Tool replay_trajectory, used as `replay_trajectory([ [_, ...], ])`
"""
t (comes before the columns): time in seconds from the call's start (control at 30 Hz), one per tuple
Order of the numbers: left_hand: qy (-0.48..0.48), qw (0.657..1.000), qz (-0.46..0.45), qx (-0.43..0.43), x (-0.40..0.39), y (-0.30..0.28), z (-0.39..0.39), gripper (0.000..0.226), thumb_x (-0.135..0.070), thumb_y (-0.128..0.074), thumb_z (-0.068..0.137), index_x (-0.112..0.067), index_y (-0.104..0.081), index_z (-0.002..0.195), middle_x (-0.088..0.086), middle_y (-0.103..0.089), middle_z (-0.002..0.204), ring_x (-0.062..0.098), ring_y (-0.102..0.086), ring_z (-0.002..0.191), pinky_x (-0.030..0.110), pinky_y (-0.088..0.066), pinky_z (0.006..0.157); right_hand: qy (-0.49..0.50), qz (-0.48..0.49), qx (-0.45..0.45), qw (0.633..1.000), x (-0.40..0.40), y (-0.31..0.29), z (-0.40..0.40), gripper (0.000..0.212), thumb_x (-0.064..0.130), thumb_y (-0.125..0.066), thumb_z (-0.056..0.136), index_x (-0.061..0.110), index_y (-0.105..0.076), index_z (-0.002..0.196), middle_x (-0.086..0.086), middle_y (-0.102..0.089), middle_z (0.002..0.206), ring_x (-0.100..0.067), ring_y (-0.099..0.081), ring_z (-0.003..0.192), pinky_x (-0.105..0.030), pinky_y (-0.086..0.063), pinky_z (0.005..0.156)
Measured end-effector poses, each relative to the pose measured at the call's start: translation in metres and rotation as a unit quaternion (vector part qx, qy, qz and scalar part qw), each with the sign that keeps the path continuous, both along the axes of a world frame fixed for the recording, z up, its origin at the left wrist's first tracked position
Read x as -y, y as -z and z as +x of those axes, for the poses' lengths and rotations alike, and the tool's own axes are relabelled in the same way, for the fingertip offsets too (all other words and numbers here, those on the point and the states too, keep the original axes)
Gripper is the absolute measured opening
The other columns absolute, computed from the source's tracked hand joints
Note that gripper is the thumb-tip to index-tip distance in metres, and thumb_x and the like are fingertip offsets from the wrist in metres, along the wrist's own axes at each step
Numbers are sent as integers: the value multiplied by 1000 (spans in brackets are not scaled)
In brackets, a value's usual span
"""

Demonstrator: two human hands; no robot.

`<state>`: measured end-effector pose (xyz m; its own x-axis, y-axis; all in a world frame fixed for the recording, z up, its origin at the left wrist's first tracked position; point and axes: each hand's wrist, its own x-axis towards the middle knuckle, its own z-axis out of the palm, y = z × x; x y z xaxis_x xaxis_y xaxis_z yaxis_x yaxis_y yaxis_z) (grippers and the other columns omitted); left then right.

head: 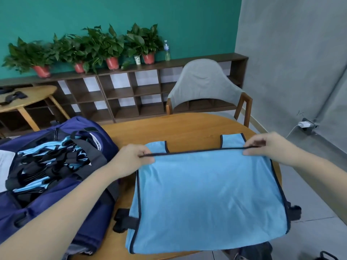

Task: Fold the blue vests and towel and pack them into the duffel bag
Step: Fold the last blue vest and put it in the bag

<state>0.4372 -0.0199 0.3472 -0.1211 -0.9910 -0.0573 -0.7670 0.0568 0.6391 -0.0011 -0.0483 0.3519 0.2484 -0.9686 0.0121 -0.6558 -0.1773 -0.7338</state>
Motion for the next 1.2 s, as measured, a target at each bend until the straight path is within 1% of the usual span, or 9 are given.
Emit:
replay_trajectory([
  [0.2,-100,991,-70,49,42,-5,-5,3,-23,-69,95,-25,-69,97,-12,-67,98,10,-60,98,22,-41,86,95,-78,-9,992,51,2,18,11,28,-81,84,25,-76,93,7,-72,88,-9,-65,84,-26,-49,76],
  [0.37,-137,989,28,48,49,46,-9,47,-20,-72,91,-13,-57,136,7,-63,122,20,-59,114,14,-39,83,119,-2,-107,987,66,67,12,28,32,-81,84,14,-73,103,-2,-69,91,-17,-63,86,-31,-48,74],
  [0.5,-189,981,-29,27,41,59,-9,20,-17,-69,92,-15,-71,113,2,-73,108,21,-66,101,25,-49,82,142,2,-49,989,60,76,8,12,28,-80,84,21,-72,87,4,-61,74,-15,-56,70,-28,-42,62],
  [0.6,-217,973,-81,-6,32,56,-9,9,-19,-69,93,-25,-70,86,-9,-70,84,16,-65,87,27,-48,71,158,-14,1,987,53,73,2,10,27,-80,84,26,-75,92,7,-71,86,-14,-65,85,-32,-52,77],
  [0.73,-205,965,-164,-25,33,42,-8,6,-28,-69,95,-27,-70,89,-17,-68,83,1,-59,79,8,-36,65,204,-34,93,974,48,54,-4,25,27,-83,81,23,-75,104,4,-72,99,-15,-67,94,-37,-54,90],
  [0.83,-188,962,-199,-13,50,26,-7,8,-31,-67,96,-27,-71,90,-14,-69,84,10,-60,81,21,-42,70,213,-71,116,968,58,33,-4,22,25,-83,82,20,-74,101,-1,-71,96,-18,-66,91,-37,-53,88],
  [0.93,-192,965,-174,34,76,23,-8,8,-37,-61,98,-34,-67,94,-12,-69,91,16,-62,89,29,-44,72,230,-86,85,966,79,25,0,20,25,-81,84,20,-72,100,0,-69,93,-20,-65,93,-37,-52,89],
  [1.03,-181,978,-81,67,88,34,-11,31,-46,-59,98,-30,-62,124,-1,-70,113,26,-63,105,38,-52,86,223,-29,13,974,92,36,9,47,36,-76,88,16,-63,127,-4,-68,114,-28,-62,113,-39,-49,98],
  [1.2,-153,962,-66,214,56,48,-46,51,-40,-54,100,-27,-41,149,3,-46,147,26,-39,135,46,-27,108,163,-74,-135,975,66,55,34,59,48,-61,96,18,-48,145,-4,-54,145,-25,-52,132,-42,-43,111],
])
